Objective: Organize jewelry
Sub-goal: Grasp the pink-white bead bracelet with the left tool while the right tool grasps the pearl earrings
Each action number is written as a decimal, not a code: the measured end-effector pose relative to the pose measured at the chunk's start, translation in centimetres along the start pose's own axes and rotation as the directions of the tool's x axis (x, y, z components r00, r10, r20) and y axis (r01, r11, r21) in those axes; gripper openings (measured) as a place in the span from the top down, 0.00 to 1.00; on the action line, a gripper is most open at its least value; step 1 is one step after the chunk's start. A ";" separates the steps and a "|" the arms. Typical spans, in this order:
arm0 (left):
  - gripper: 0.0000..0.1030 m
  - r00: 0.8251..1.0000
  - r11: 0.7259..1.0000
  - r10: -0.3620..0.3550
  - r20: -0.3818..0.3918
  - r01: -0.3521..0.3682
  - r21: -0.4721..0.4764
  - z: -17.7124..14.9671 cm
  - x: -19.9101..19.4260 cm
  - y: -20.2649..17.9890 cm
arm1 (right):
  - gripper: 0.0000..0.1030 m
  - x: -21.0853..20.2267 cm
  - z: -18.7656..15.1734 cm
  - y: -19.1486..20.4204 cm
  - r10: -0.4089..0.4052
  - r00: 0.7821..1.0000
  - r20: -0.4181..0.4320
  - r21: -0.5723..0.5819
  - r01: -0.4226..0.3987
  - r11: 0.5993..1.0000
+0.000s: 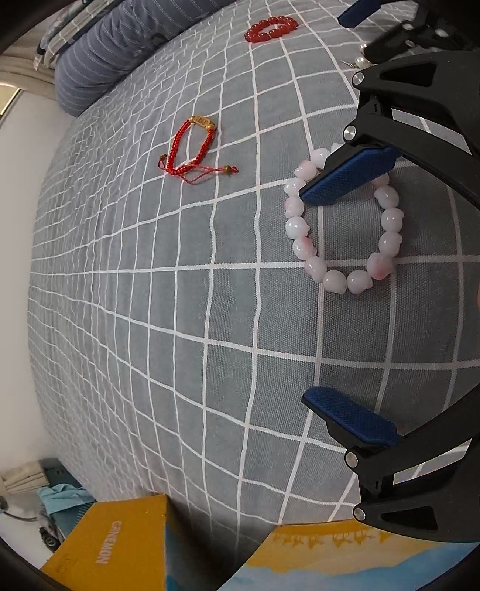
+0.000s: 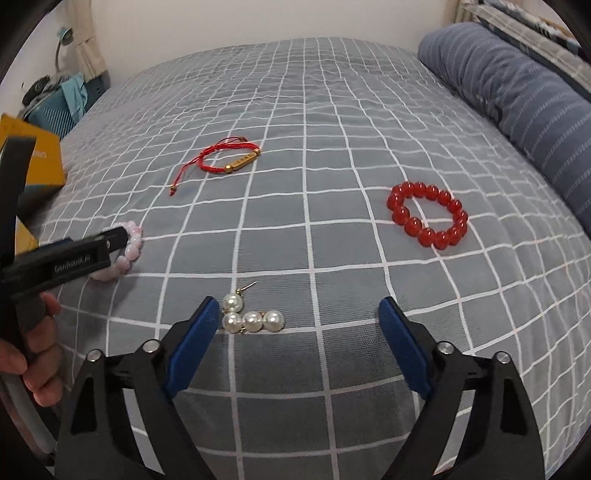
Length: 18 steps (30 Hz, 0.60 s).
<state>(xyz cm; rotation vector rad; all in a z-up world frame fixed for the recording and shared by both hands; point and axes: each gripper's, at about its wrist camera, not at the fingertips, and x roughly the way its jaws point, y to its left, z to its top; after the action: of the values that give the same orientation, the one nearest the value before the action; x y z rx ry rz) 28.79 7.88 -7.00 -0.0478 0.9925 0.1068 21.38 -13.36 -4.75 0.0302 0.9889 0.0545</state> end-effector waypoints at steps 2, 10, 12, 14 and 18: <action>0.06 1.000 1.000 0.016 0.021 -0.016 0.019 -0.4 -0.1 -0.1 | 0.25 0.3 -0.2 0.1 -0.002 1.000 -0.001 -0.004 0.002 1.000; 0.07 1.000 1.000 0.004 0.019 -0.005 0.027 -0.5 -0.6 -0.3 | 0.29 -0.1 -0.5 1.3 0.011 1.000 0.025 -0.034 -0.010 0.999; 0.11 1.000 1.000 0.003 0.018 -0.003 0.029 -0.6 -0.7 -0.4 | 0.35 0.0 -0.6 1.5 0.010 1.000 0.024 -0.041 -0.009 0.999; 0.16 1.000 0.999 -0.009 0.016 0.009 0.036 -0.7 -0.9 -0.5 | 0.38 0.0 -0.7 1.6 0.010 1.000 0.025 -0.046 -0.009 0.999; 0.36 0.999 0.997 -0.037 0.015 0.036 0.065 -0.9 -1.3 -1.2 | 0.53 0.0 -0.6 1.4 0.013 1.000 0.025 -0.043 -0.012 0.999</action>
<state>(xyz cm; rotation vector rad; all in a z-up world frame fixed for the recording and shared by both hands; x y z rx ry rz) 27.43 6.50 -6.44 -0.0059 0.9780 0.0419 20.82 -11.95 -5.03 -0.0022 0.9623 0.0861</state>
